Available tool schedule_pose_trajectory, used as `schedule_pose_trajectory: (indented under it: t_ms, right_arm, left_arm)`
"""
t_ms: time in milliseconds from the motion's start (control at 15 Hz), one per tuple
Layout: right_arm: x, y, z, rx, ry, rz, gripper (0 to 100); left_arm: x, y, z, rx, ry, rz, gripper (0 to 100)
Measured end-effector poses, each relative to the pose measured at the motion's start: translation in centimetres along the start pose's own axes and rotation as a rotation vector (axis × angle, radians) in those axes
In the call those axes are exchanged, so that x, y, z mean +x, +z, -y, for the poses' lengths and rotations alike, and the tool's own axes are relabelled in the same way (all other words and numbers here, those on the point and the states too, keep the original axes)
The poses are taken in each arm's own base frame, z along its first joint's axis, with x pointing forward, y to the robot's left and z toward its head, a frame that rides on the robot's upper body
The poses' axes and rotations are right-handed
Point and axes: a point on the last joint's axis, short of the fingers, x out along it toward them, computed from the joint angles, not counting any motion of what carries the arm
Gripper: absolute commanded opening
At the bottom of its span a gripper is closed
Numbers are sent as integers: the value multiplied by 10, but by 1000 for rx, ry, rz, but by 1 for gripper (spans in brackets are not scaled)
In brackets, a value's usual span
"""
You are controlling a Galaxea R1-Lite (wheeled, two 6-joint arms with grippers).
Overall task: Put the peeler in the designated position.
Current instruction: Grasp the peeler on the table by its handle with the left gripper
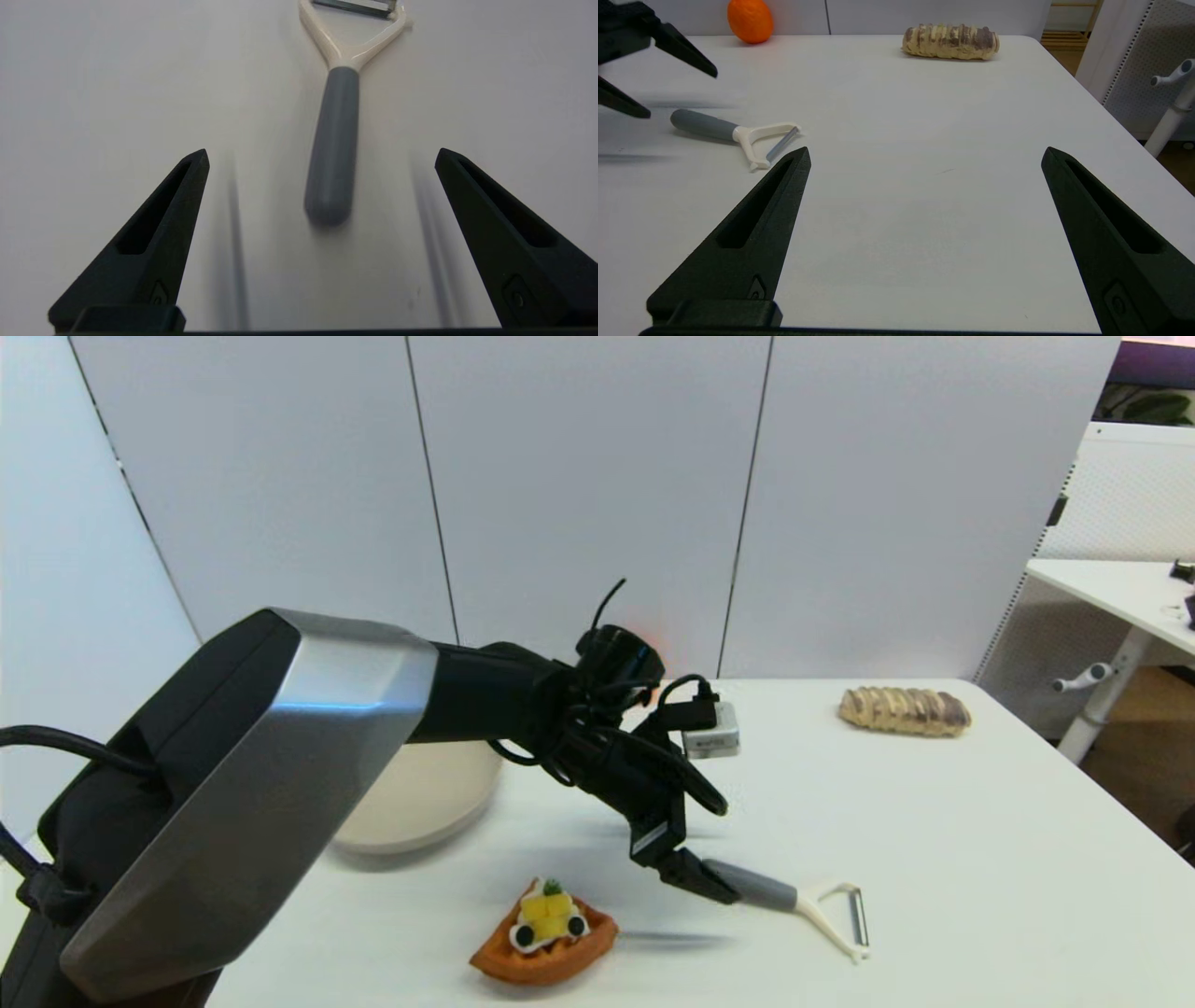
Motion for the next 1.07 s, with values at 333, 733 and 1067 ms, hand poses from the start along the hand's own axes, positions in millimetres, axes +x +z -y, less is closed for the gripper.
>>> schedule_pose_trajectory:
  t_ms: [333,733,1067]
  right_arm:
    - [0,0,0,0,0,0,100]
    - [0,0,0,0,0,0,100]
    - [0,0,0,0,0,1,100]
  left_arm:
    - [16,5,3,-29,-5,-17,100]
    - [20,2,3,-51,40,-72,100]
    - [26,4,8,-47,52,-103,100]
